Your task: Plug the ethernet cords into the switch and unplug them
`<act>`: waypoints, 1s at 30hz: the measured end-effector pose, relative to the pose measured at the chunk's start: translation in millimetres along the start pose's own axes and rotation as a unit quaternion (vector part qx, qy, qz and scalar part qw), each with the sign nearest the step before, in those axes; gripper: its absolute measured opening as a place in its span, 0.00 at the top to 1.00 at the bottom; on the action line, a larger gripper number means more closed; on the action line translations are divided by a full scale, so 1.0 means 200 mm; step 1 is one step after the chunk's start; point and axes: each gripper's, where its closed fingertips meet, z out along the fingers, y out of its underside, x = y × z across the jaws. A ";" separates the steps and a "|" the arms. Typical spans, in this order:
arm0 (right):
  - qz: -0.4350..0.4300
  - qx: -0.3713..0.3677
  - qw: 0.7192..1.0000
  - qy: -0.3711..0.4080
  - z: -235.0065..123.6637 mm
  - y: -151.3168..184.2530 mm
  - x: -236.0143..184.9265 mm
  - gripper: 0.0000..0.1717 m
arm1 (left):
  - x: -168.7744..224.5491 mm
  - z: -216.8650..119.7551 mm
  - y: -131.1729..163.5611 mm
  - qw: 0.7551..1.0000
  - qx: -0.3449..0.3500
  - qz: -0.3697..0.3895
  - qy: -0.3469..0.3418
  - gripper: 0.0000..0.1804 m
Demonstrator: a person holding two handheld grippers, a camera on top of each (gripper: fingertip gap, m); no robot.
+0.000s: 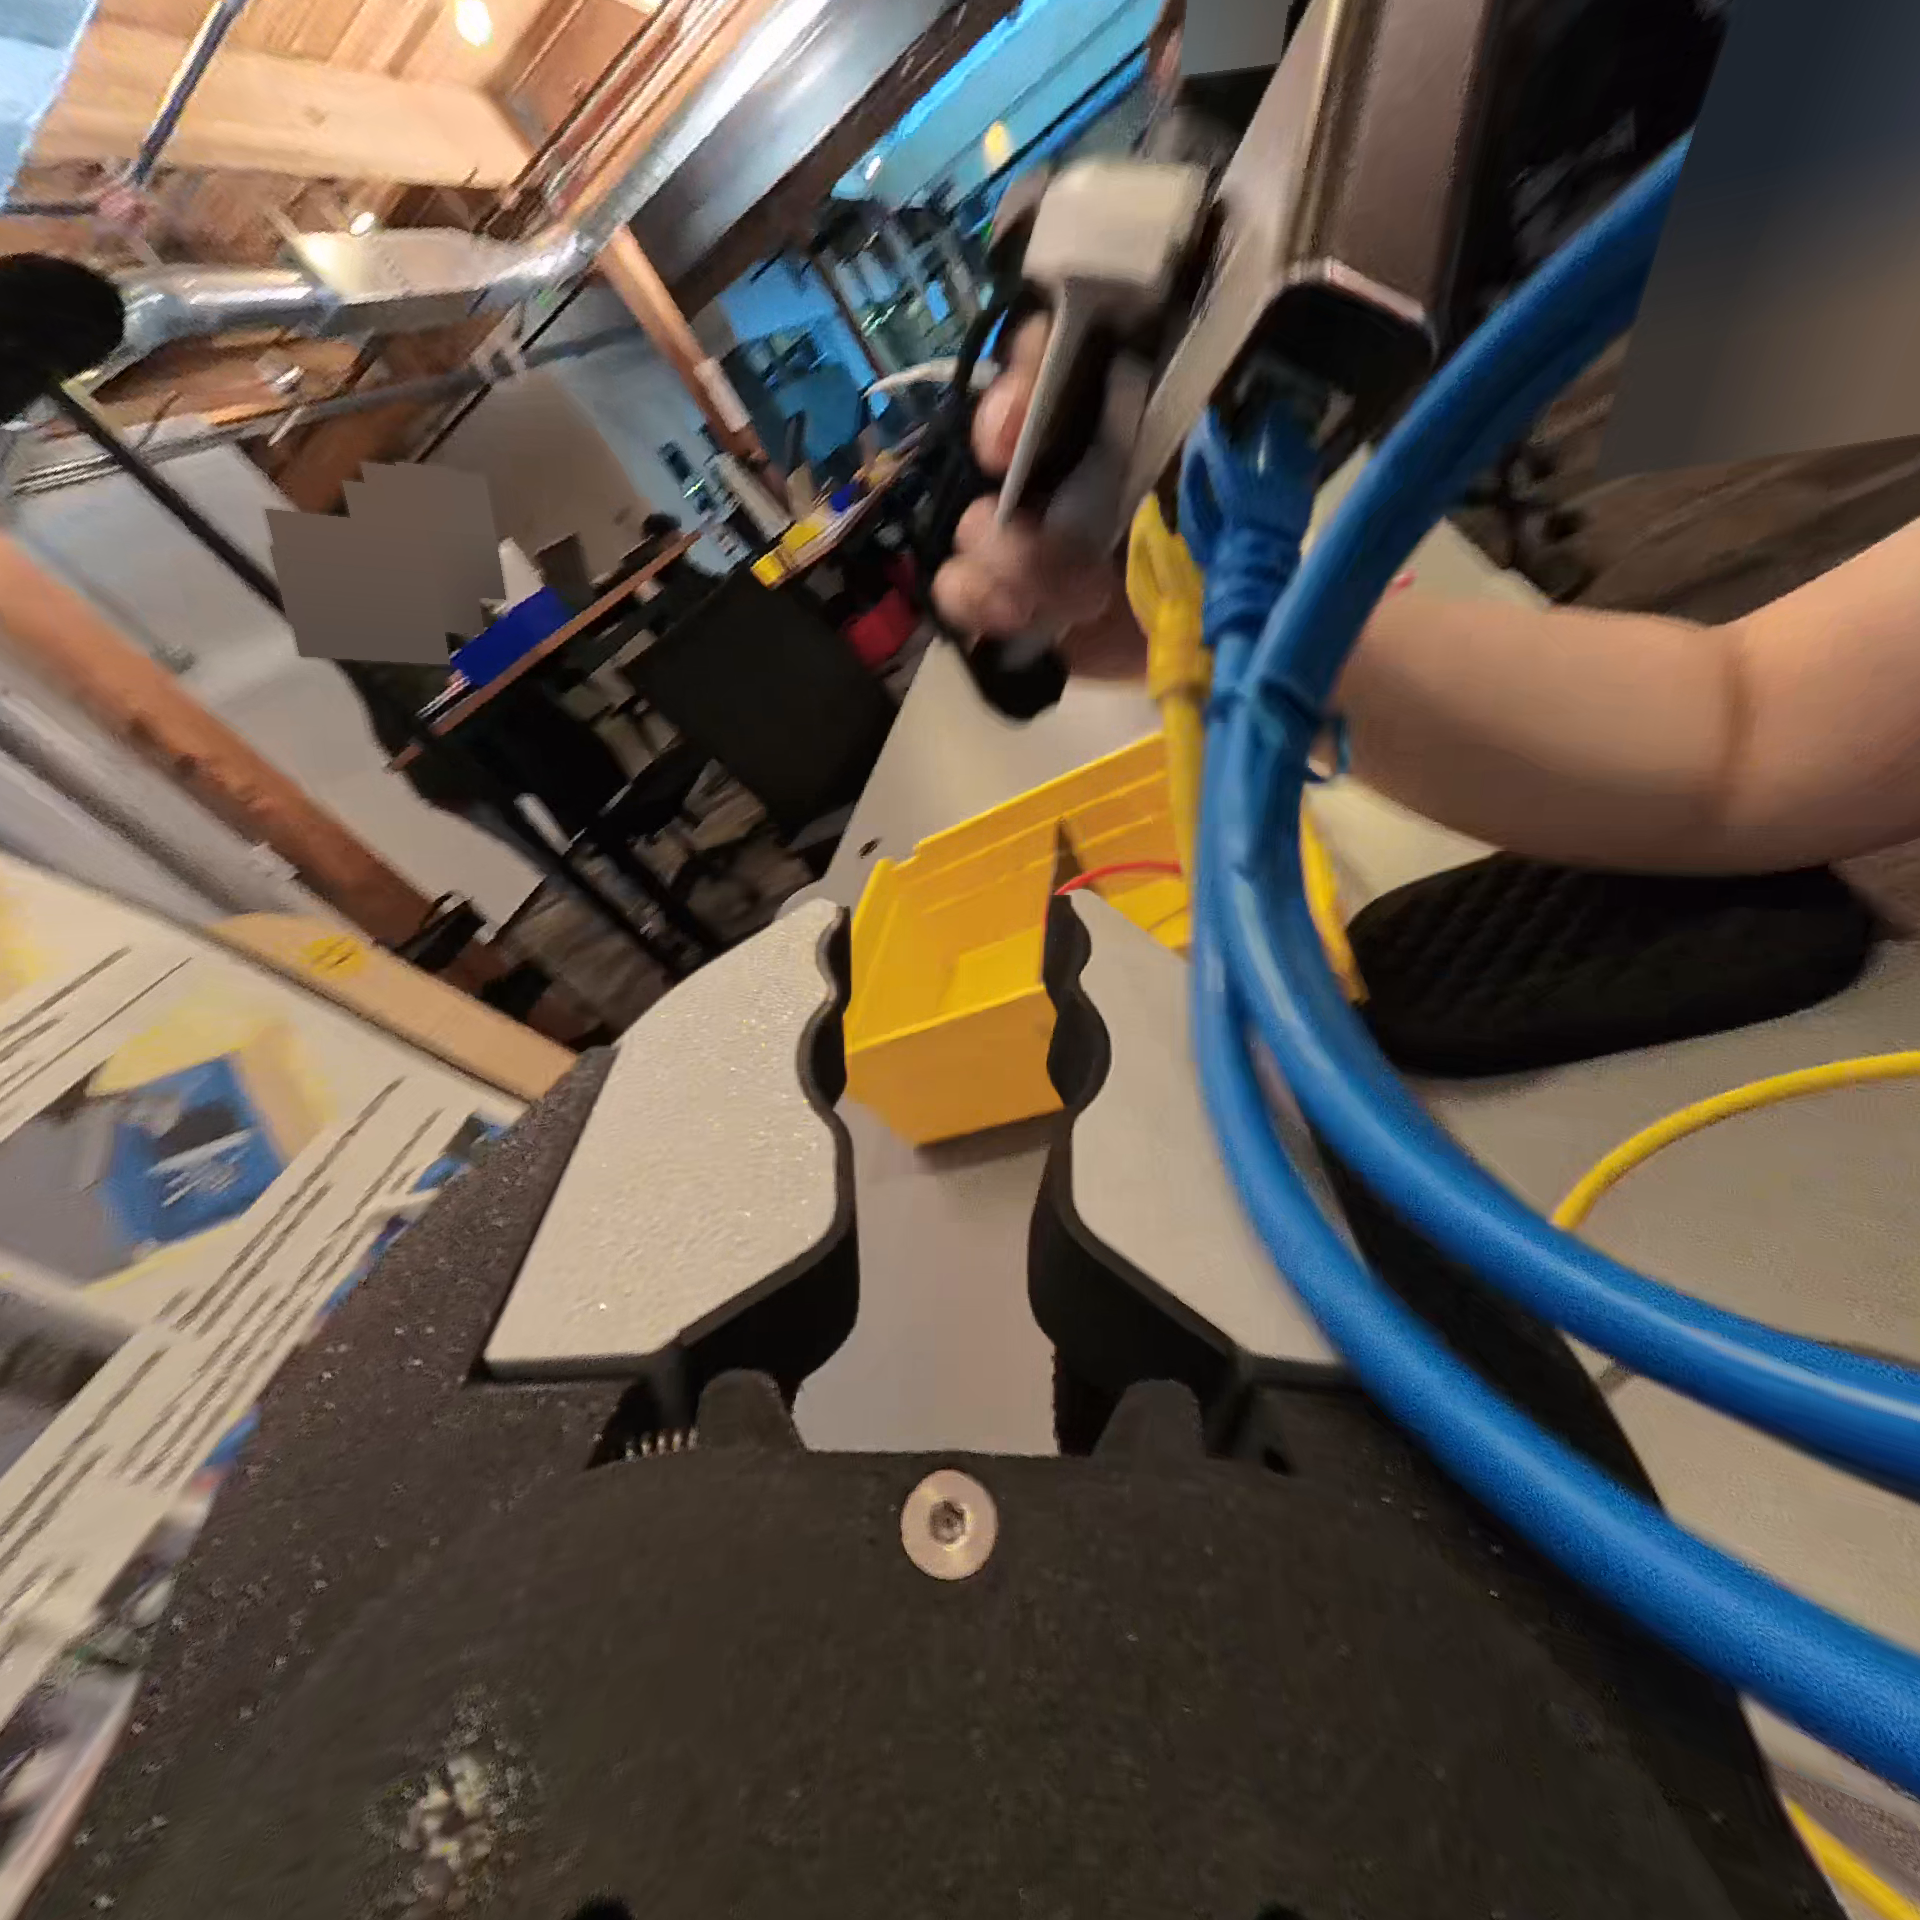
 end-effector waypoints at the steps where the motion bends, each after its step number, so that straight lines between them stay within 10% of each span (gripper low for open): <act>1: 0.013 0.018 1.000 -0.010 0.01 0.01 -0.01 0.85 | 0.03 0.01 -0.02 1.000 0.019 -0.010 0.017 0.81; 9: 0.134 0.172 0.976 -0.011 -0.03 0.03 0.04 0.85 | -0.01 0.07 0.16 1.000 -0.023 0.018 -0.009 0.75; 19: 0.251 0.174 0.952 0.017 -0.02 0.29 0.09 0.85 | -0.07 0.05 0.05 0.962 0.190 -0.189 0.040 0.77; 30: 0.259 0.140 0.954 -0.050 0.05 0.29 -0.02 0.85 | -0.03 0.10 0.15 0.998 0.039 -0.053 -0.007 0.74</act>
